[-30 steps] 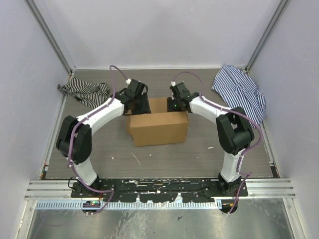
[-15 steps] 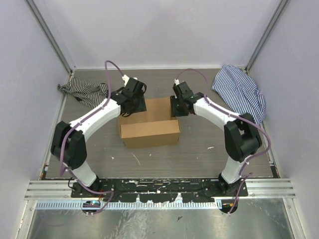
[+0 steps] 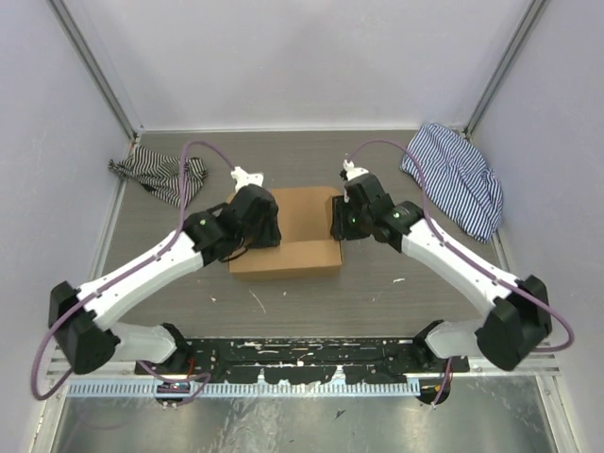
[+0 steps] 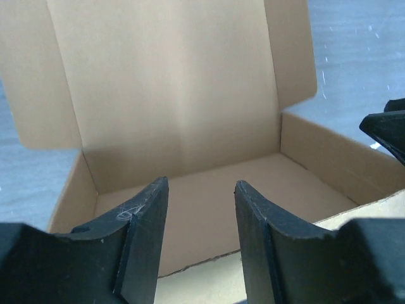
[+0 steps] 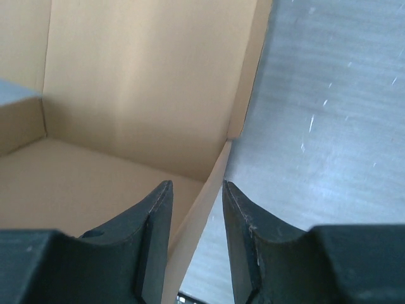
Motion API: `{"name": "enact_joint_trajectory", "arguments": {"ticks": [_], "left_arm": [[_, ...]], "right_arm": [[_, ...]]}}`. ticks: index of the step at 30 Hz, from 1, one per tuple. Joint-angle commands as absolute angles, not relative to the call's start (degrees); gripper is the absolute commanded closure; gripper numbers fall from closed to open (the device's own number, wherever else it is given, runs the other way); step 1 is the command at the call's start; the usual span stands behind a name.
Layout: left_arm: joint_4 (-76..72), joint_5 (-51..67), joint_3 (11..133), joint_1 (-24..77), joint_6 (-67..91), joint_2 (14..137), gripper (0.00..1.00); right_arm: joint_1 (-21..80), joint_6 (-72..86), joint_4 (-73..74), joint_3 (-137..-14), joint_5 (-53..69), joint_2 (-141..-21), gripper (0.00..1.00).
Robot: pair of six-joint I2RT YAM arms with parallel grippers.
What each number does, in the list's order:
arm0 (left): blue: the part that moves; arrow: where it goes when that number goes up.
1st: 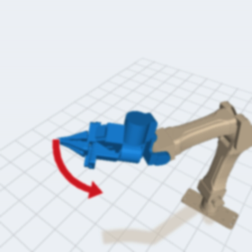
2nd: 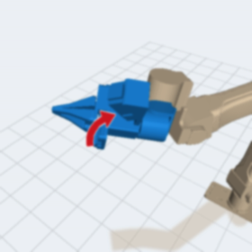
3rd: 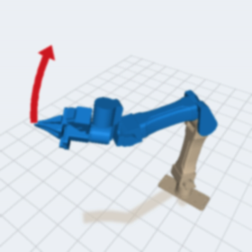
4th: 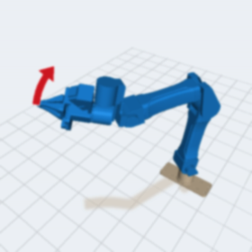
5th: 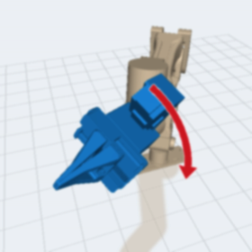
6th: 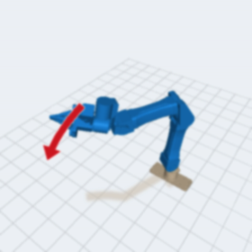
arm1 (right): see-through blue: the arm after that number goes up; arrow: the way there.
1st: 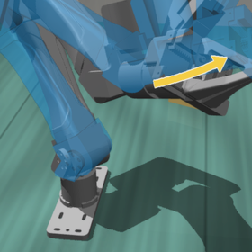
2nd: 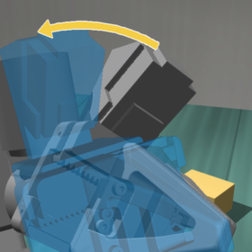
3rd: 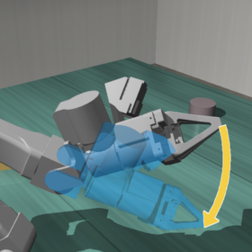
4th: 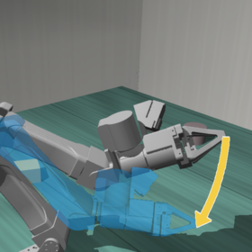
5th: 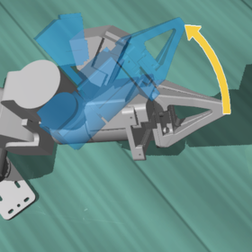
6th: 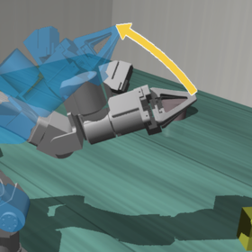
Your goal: Fold the paper box
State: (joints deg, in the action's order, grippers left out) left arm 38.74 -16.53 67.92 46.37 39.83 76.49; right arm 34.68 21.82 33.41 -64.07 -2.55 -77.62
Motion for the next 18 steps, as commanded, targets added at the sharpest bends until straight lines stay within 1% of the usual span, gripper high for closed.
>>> {"name": "enact_joint_trajectory", "arguments": {"ticks": [1,7,12,13,15,16,18], "left_arm": [[44.17,-21.31,62.60,51.90,46.16,67.16,0.48],[47.01,-26.40,56.51,61.77,54.57,56.52,0.53],[55.05,-32.28,55.55,68.01,60.00,52.27,0.53],[56.29,-32.86,55.55,68.32,60.60,52.04,0.53],[59.35,-34.92,55.50,68.38,62.41,52.17,0.52],[61.00,-35.86,55.57,68.38,63.30,52.38,0.51],[63.08,-36.92,55.07,68.38,64.56,53.04,0.50]], "right_arm": [[38.31,25.19,37.51,-58.93,-3.98,-69.27,0.57],[41.99,29.34,43.25,-52.52,-8.08,-58.30,0.57],[42.19,32.67,46.21,-50.83,-8.69,-50.51,0.57],[42.17,33.45,46.45,-50.74,-8.70,-49.70,0.56],[42.26,34.71,46.67,-50.51,-8.20,-49.19,0.50],[42.25,34.99,46.48,-50.19,-7.36,-49.76,0.46],[42.27,35.22,45.88,-49.00,-5.47,-51.73,0.42]]}}
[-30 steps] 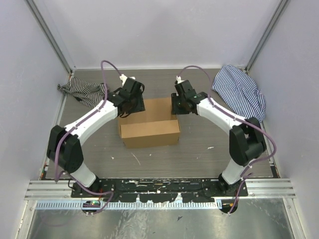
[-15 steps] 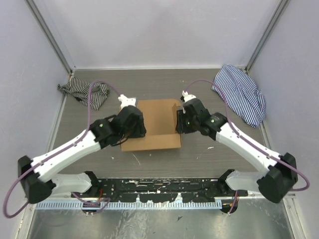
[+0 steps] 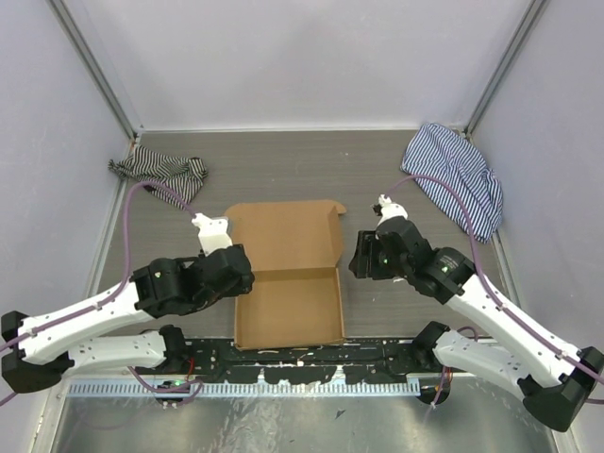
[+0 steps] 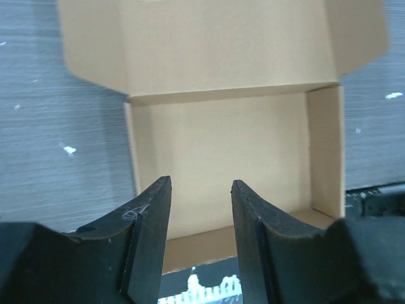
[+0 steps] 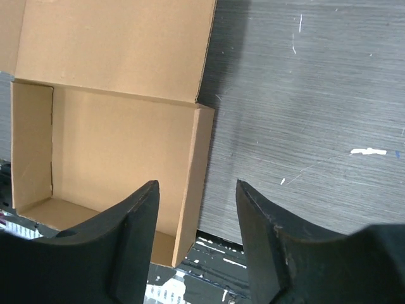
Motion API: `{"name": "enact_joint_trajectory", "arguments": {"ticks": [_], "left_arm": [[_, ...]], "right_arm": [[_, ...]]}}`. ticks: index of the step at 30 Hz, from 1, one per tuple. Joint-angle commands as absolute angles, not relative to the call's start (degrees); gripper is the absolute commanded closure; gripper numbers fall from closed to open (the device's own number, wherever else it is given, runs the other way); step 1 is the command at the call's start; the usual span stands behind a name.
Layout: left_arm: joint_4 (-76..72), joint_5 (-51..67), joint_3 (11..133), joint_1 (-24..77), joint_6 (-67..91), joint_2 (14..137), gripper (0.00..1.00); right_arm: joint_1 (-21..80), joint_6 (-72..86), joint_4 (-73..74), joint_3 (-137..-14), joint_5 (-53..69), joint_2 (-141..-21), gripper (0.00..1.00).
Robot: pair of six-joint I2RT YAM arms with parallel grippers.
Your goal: Fold the paper box
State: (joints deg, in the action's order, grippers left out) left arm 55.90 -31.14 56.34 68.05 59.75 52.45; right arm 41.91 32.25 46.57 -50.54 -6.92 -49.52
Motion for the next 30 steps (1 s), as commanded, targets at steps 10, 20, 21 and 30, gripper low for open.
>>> {"name": "enact_joint_trajectory", "arguments": {"ticks": [10,20,21,30], "left_arm": [[64.36,-36.15,48.32,68.36,69.52,49.85,0.50],[66.03,-39.46,48.80,68.38,69.62,47.37,0.51],[66.01,-39.40,49.02,68.38,69.54,47.79,0.51],[64.95,-40.81,50.39,68.38,68.21,49.97,0.50]], "right_arm": [[44.32,37.54,38.84,-41.66,-3.96,-55.44,0.43],[47.91,37.26,35.07,-44.19,-6.45,-66.27,0.46],[48.29,37.18,34.61,-44.43,-7.20,-67.85,0.47],[49.04,38.93,32.58,-47.87,-15.81,-77.68,0.80]]}}
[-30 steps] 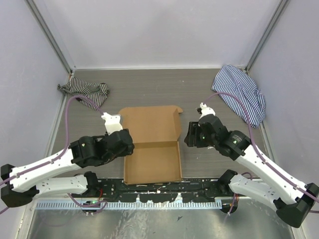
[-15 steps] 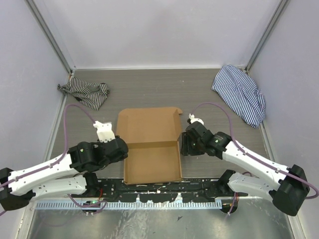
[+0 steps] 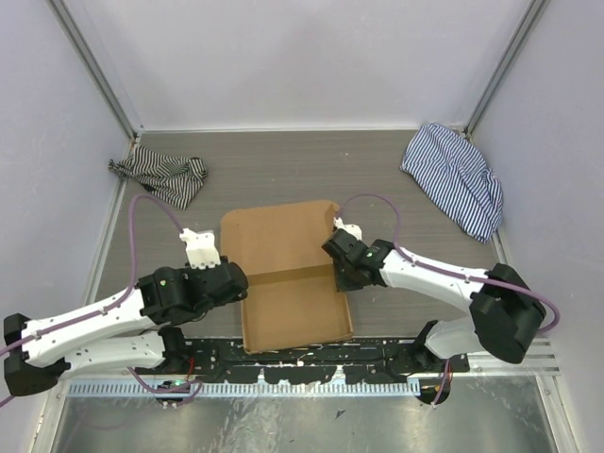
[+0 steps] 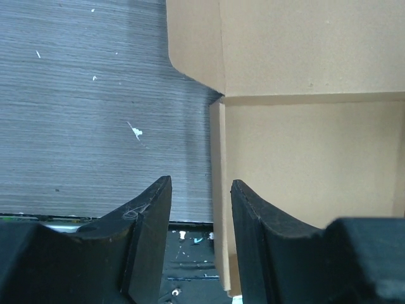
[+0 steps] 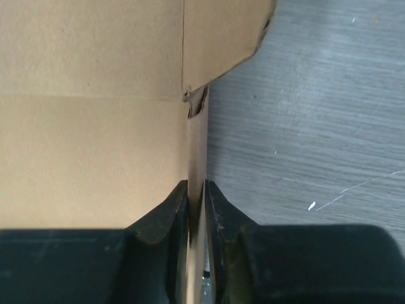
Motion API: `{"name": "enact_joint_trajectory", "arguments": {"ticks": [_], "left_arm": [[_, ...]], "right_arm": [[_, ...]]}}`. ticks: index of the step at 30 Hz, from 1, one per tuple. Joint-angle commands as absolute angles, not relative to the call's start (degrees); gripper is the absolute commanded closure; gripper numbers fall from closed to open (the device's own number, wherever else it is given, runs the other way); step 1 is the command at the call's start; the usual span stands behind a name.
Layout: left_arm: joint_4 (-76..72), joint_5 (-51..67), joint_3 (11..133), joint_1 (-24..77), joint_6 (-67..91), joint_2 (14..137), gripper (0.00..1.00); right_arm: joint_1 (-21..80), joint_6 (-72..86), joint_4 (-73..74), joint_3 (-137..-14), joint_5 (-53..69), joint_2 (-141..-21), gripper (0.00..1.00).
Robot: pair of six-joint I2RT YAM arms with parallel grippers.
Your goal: Fold the paper box
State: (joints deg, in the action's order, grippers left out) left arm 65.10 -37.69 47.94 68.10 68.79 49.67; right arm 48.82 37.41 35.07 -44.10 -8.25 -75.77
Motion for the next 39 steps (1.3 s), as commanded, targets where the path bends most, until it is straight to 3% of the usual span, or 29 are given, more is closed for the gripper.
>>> {"name": "enact_joint_trajectory", "arguments": {"ticks": [1,11,16,21,22,24,26,30,34,39], "left_arm": [[64.86,-41.16,50.63,68.38,68.02,50.25,0.50],[58.43,-45.93,54.66,65.32,62.35,55.74,0.45],[42.13,-30.86,55.98,50.36,48.92,61.69,0.45],[34.53,-21.34,65.09,37.69,41.04,74.76,0.44],[33.95,-20.45,67.83,35.20,39.85,77.76,0.44],[34.03,-17.24,73.53,31.21,38.37,83.62,0.43],[33.78,-13.92,78.69,26.98,37.98,88.94,0.43],[31.32,-9.65,83.80,19.65,39.09,96.61,0.44],[31.89,-4.00,89.68,15.78,38.33,105.62,0.47],[33.23,-0.50,95.95,15.76,35.85,112.49,0.49]], "right_arm": [[49.04,39.25,32.59,-48.42,-18.31,-78.34,0.83],[42.32,36.91,27.37,-54.96,-26.29,-85.36,0.94],[34.93,28.72,24.16,-57.30,-23.02,-88.01,0.92],[32.04,20.88,23.88,-60.75,-19.10,-89.17,0.76],[32.00,19.92,24.23,-61.50,-19.00,-89.43,0.69],[31.98,19.01,24.98,-62.61,-19.76,-89.35,0.40],[31.72,18.78,25.94,-63.79,-20.82,-88.79,0.30],[28.56,19.07,28.20,-67.67,-19.86,-87.26,0.21],[19.65,18.91,29.80,-75.02,-11.08,-91.31,0.21],[13.41,18.59,30.30,-85.31,-1.70,-100.77,0.27]]}}
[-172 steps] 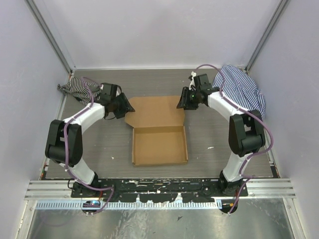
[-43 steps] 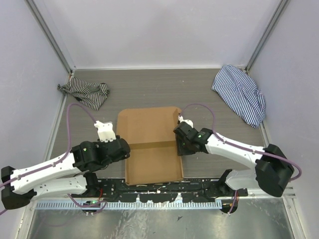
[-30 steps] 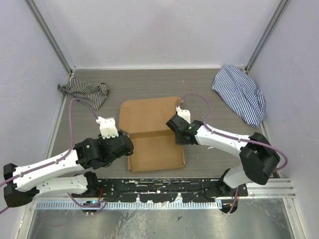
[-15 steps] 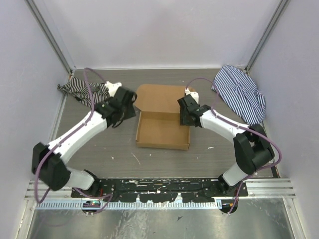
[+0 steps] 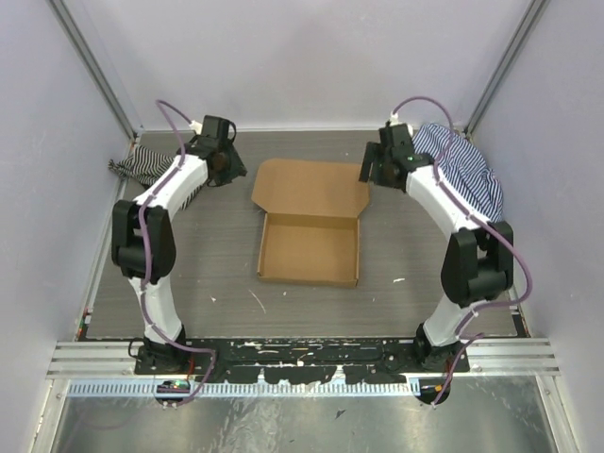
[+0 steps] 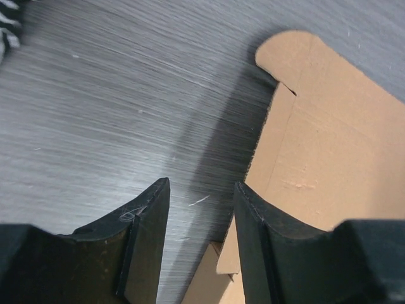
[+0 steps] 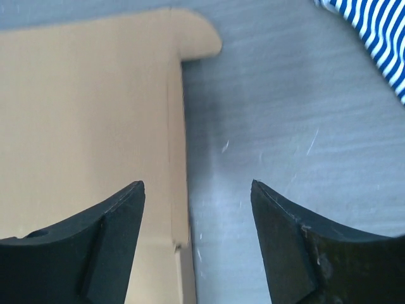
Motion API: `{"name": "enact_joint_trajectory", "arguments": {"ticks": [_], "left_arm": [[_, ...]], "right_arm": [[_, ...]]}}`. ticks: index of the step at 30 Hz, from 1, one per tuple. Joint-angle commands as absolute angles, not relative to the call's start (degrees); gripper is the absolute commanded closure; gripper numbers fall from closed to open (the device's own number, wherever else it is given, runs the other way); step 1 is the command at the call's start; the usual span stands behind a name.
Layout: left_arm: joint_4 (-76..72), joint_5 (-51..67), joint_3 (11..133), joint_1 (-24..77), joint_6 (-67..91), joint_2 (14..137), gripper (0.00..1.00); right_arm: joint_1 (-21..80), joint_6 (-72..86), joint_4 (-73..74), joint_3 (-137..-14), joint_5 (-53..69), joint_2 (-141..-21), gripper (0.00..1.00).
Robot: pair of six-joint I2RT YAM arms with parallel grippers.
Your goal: Fold the paper box
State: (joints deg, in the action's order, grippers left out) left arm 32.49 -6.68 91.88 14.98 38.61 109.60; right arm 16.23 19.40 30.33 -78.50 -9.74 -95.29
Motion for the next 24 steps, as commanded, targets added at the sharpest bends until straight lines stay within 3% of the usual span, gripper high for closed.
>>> {"name": "enact_joint_trajectory", "arguments": {"ticks": [1,7,16,21,24], "left_arm": [[32.92,0.28,96.43,15.77,35.74,113.26,0.48],[34.43,0.48,101.29,15.82,34.02,116.95,0.49],[38.49,-1.47,108.50,15.73,31.49,122.90,0.49],[38.09,-2.10,108.14,15.78,31.18,122.36,0.49],[37.57,-2.64,107.06,15.76,30.62,120.56,0.49]], "right_arm": [[12.98,18.58,30.40,-87.14,-0.84,-102.71,0.28],[11.98,17.73,31.82,-95.40,5.47,-112.44,0.39],[11.70,17.50,32.40,-98.73,6.50,-117.20,0.44],[11.77,17.40,32.04,-99.75,6.23,-118.09,0.81],[11.74,17.62,30.45,-98.92,5.04,-117.31,0.90]]}}
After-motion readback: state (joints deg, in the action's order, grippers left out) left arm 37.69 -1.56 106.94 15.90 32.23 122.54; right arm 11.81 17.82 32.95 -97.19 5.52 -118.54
